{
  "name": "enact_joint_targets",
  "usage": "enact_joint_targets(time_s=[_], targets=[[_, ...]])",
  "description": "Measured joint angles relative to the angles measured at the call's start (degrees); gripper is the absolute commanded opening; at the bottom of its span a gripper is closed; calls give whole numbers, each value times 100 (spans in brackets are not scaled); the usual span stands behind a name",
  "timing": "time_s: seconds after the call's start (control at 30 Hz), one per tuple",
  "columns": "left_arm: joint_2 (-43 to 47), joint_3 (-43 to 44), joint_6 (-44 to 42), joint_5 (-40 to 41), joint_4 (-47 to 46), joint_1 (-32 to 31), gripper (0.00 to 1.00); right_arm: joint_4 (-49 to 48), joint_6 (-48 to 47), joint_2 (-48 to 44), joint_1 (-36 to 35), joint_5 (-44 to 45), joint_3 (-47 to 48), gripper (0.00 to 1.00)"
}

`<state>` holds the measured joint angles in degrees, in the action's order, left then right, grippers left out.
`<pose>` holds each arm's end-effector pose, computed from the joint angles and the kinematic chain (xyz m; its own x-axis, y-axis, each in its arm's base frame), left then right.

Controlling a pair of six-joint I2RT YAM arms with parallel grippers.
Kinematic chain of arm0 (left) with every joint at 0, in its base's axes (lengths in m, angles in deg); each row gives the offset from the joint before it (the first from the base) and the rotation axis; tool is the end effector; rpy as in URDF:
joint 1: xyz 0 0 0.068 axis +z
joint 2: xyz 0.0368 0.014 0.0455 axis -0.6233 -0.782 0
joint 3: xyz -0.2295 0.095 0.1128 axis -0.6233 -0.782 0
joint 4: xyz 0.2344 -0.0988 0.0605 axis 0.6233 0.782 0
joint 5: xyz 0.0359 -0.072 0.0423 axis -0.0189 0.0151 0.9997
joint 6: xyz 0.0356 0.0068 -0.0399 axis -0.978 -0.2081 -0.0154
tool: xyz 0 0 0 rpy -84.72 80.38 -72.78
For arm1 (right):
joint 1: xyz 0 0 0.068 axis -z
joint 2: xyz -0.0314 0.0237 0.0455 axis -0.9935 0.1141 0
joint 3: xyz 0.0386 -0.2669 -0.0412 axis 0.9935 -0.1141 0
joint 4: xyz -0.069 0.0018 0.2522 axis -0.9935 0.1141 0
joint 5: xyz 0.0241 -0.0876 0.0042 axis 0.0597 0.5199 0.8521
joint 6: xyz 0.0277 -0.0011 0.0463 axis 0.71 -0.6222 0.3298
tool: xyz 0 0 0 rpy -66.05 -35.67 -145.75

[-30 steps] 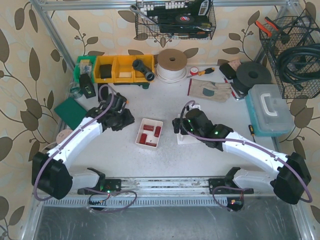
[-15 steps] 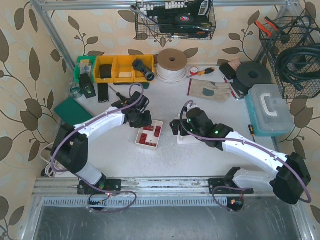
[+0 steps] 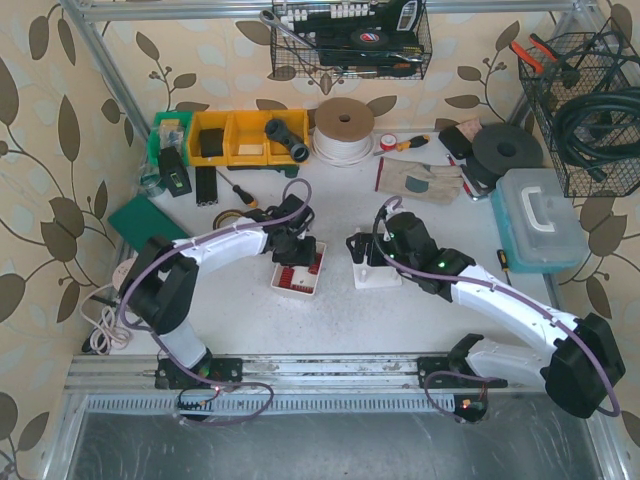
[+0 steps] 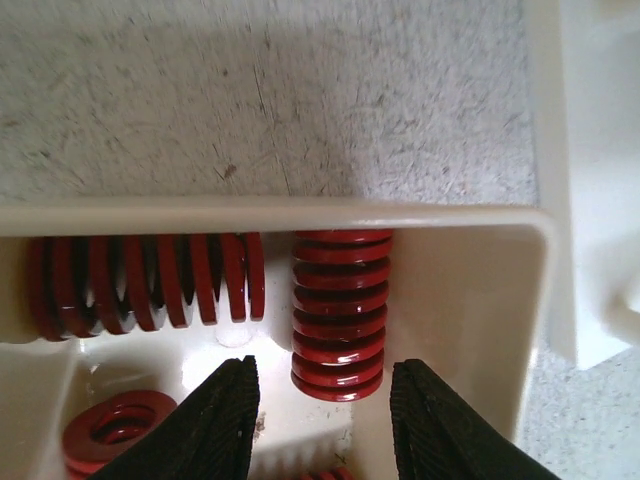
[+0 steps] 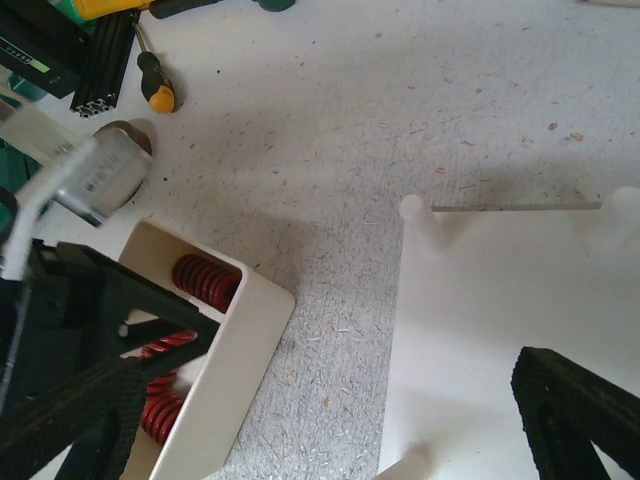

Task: Install the large spring

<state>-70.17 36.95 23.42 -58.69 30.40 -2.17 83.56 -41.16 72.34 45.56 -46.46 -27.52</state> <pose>0.2500 -0.2218 0.1961 -0.9371 0.1159 -0.3292 0.2359 0.9056 -0.3526 0.1918 0.1457 0.2495 -0.6968 0.2036 -0.6877 -0.1864 0.8745 0.4478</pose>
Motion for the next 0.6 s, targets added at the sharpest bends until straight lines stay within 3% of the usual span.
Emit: enact_joint_targets(time_s=[0.27, 0.6], targets=[[-205, 9, 166, 85, 46, -208, 45, -13, 68, 2, 20, 2, 0, 99], [-881, 748, 601, 1045, 861, -667, 46, -33, 87, -2, 24, 2, -31, 99]])
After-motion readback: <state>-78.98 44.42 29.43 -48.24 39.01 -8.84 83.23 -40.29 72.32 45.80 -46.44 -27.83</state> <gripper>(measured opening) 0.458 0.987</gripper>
